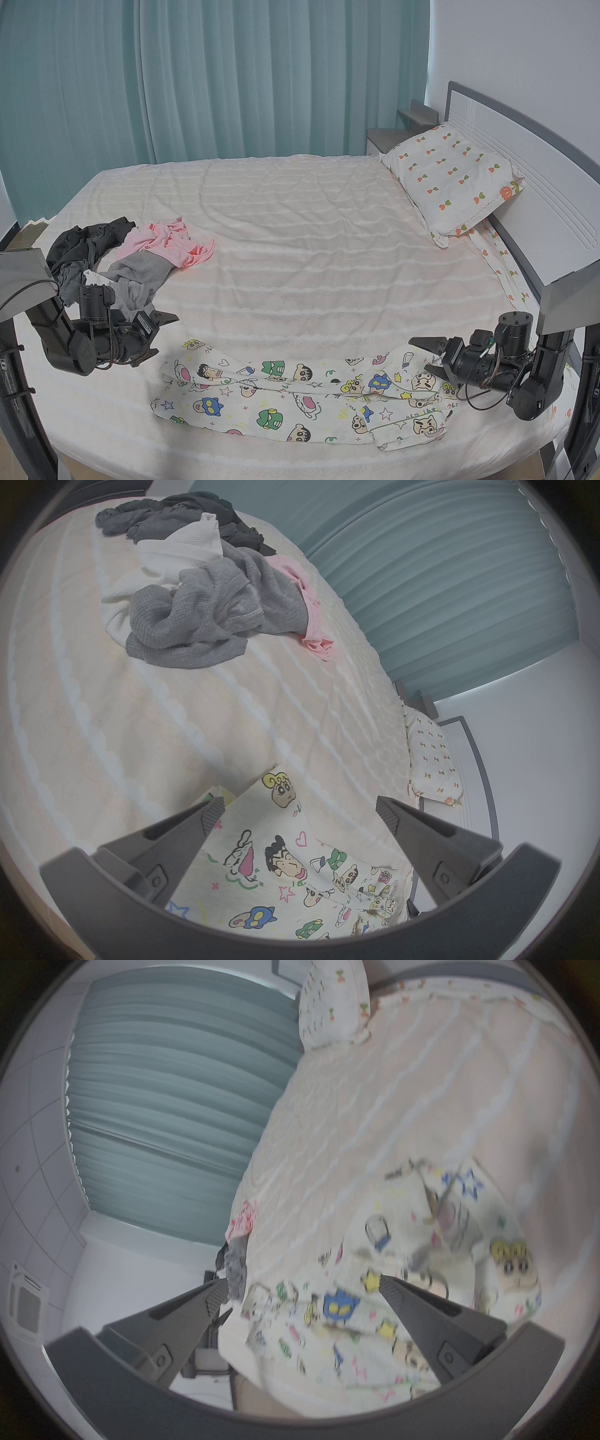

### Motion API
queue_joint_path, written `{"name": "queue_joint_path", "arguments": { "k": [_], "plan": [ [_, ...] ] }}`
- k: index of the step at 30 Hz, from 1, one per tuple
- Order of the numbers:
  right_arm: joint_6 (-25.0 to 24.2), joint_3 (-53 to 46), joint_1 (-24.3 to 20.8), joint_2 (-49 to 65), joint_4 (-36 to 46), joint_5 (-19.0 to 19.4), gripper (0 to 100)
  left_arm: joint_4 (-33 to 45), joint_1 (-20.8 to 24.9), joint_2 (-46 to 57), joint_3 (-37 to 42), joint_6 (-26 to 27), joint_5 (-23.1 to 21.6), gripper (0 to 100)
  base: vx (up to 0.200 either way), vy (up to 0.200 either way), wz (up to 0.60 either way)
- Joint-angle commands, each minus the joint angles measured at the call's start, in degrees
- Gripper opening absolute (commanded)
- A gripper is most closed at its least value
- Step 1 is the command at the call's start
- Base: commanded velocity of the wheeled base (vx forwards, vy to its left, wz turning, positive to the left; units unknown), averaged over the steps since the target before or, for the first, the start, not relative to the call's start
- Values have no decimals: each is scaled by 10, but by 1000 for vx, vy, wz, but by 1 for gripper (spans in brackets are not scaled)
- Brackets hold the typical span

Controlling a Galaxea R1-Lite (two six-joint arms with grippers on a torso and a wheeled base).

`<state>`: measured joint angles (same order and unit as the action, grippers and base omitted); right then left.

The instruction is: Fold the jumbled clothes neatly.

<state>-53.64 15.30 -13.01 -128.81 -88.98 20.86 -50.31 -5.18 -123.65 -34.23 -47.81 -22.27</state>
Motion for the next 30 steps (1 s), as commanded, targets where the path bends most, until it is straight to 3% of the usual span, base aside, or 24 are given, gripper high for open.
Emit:
{"name": "queue_joint_path", "arguments": {
  "k": [1,4,10,15,27,28,30],
  "plan": [
    [64,26,22,-7,-5,-5,100,-1,0,-6,5,-4,-1,100,0,0,0],
    [131,23,37,-30,-5,-7,100,-2,1,-6,8,-4,-1,100,0,0,0],
    [191,7,54,-63,-5,-12,100,-2,1,-6,8,-4,0,100,0,0,0],
    [215,-1,59,-92,-5,-18,100,-2,1,-6,8,-3,0,100,0,0,0],
    [219,-8,39,-101,-6,-27,100,-2,1,-7,8,-3,2,100,0,0,0],
    [219,-7,35,-103,-5,-27,0,-2,1,-7,7,-3,2,100,0,0,0],
    [218,-3,34,-106,-6,-28,0,-5,1,-7,8,-4,2,100,0,0,0]
  ]
}}
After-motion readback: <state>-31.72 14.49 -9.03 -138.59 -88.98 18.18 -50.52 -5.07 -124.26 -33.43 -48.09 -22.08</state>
